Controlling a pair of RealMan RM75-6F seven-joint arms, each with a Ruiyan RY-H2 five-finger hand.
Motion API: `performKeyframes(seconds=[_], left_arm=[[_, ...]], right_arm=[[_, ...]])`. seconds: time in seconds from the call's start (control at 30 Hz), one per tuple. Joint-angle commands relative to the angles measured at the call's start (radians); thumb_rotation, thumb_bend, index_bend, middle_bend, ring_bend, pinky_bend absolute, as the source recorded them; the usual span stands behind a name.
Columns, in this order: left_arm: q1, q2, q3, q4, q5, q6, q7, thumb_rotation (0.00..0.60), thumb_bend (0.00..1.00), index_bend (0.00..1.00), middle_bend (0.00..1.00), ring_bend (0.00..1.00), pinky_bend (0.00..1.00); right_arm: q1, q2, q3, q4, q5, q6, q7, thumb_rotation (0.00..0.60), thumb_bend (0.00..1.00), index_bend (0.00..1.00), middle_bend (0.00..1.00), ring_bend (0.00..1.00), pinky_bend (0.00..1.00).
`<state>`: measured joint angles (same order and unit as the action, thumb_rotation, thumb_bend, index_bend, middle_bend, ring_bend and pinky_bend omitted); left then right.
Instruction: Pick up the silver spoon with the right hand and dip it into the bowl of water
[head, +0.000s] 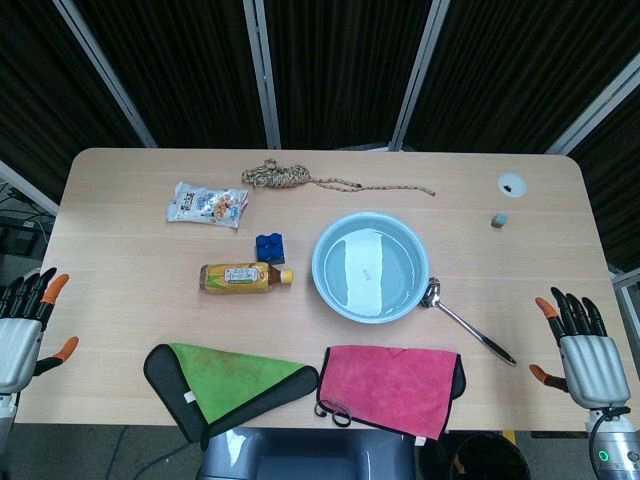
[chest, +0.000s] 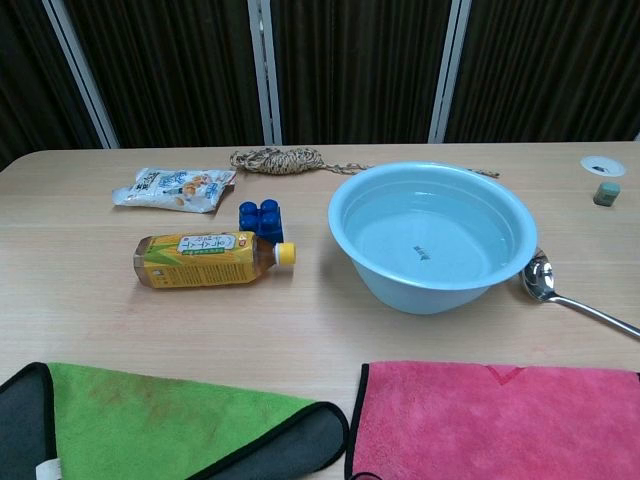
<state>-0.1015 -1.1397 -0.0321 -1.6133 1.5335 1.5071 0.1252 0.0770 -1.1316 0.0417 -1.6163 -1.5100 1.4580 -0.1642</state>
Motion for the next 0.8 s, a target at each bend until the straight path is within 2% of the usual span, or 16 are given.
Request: performKeyframes(seconds=[0.03,0.3,0.47,0.67,0.8], left_arm=[[0.0,-0.001,0.0,0.0,0.0,0.0,-0.001,0.6,0.26,0.02,0.0,0.0,0.0],[-0.001,0.003,-0.003,-0.003,0.004,0.004,-0.021,0.6,0.26,0.0,0.0,0.0,0.0],[-0.002,0.019,-0.011,-0.004,0.007,0.012,-0.077,0.6,0.26,0.0,0.0,0.0,0.0],[-0.017,0.044,-0.017,-0.001,0.001,-0.017,-0.173,0.6,0.26,0.0,0.0,0.0,0.0],[-0.018,0.045,-0.009,0.02,0.032,-0.004,-0.212,0.6,0.25,0.0,0.0,0.0,0.0]], right_arm=[[-0.001,-0.001,0.0,0.003,-0.003,0.004,0.004,0.6,0.05,0.02,0.0,0.0,0.0],[0.001,-0.001,0.005,0.003,0.022,-0.009,-0.002,0.6,0.05,0.05,0.0,0.0,0.0],[0.01,-0.026,0.003,0.006,0.045,-0.041,-0.034,0.6,0.06,0.18,0.0,0.0,0.0],[0.047,-0.068,-0.005,-0.033,0.087,-0.132,-0.116,0.6,0.17,0.35,0.0,0.0,0.0],[0.068,-0.135,-0.008,-0.032,0.133,-0.182,-0.183,0.6,0.18,0.4,0.0,0.0,0.0]])
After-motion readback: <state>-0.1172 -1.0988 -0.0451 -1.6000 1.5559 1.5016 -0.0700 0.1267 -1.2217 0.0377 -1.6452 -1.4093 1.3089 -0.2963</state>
